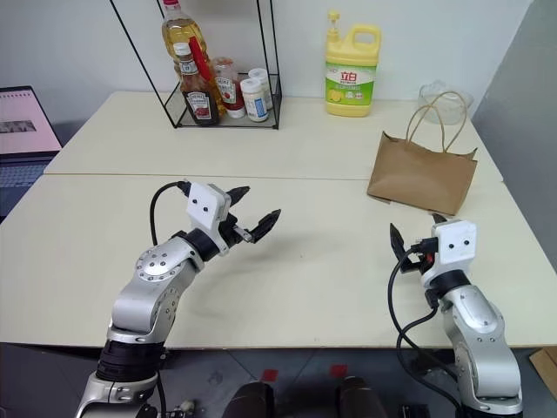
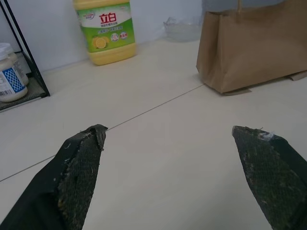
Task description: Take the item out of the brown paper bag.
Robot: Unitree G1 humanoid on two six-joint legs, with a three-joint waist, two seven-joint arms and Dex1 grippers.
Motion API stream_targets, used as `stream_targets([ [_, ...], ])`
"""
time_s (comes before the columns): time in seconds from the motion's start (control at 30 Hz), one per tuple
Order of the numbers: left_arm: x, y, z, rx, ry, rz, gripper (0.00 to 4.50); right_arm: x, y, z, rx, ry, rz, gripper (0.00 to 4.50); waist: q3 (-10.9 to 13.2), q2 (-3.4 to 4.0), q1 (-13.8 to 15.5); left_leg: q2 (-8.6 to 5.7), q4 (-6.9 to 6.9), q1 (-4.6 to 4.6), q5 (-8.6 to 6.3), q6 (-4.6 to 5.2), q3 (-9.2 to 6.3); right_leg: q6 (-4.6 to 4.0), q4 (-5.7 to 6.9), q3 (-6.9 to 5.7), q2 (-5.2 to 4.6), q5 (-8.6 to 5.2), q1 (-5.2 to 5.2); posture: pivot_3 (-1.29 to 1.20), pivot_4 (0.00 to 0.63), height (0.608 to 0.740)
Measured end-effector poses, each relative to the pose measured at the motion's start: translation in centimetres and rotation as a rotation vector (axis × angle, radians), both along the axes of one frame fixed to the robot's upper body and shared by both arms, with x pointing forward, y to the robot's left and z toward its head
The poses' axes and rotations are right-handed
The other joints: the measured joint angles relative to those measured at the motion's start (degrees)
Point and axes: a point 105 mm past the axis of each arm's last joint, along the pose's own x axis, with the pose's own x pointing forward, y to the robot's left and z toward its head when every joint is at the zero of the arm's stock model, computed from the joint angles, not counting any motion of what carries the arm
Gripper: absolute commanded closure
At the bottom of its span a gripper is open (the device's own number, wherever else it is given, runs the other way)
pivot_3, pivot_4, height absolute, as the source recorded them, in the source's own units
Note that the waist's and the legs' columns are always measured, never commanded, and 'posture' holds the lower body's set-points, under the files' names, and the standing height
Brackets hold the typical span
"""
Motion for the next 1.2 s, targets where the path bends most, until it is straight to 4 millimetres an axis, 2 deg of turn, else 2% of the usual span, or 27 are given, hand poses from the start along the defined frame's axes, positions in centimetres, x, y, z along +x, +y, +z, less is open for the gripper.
stream_targets([
  [0.83, 0.2, 0.5, 0.6, 0.019, -0.007, 0.008, 0.02, -0.7, 0.2, -0.3, -0.048, 0.018, 0.043, 0.00, 0.0, 0.00, 0.0, 0.00, 0.03, 0.00, 0.00, 0.00, -0.04, 0.00, 0.01, -0.03, 0.00, 0.00, 0.03, 0.00, 0.150, 0.740],
  [1.0, 0.0, -0.1, 1.3, 0.040, -0.030, -0.048, 0.02, -1.4, 1.2, 1.2, -0.119, -0.020, 0.111, 0.00, 0.0, 0.00, 0.0, 0.00, 0.03, 0.00, 0.00, 0.00, -0.05, 0.00, 0.01, -0.05, 0.00, 0.00, 0.03, 0.00, 0.150, 0.740],
  [1.2, -1.3, -2.4, 2.0, 0.070, -0.069, -0.217, 0.02, -2.1, 1.7, 3.8, -0.192, -0.050, 0.164, 0.00, 0.0, -0.01, 0.0, -0.01, 0.07, 0.01, 0.00, 0.00, -0.07, 0.00, 0.02, -0.06, 0.00, 0.00, 0.08, 0.00, 0.150, 0.740],
])
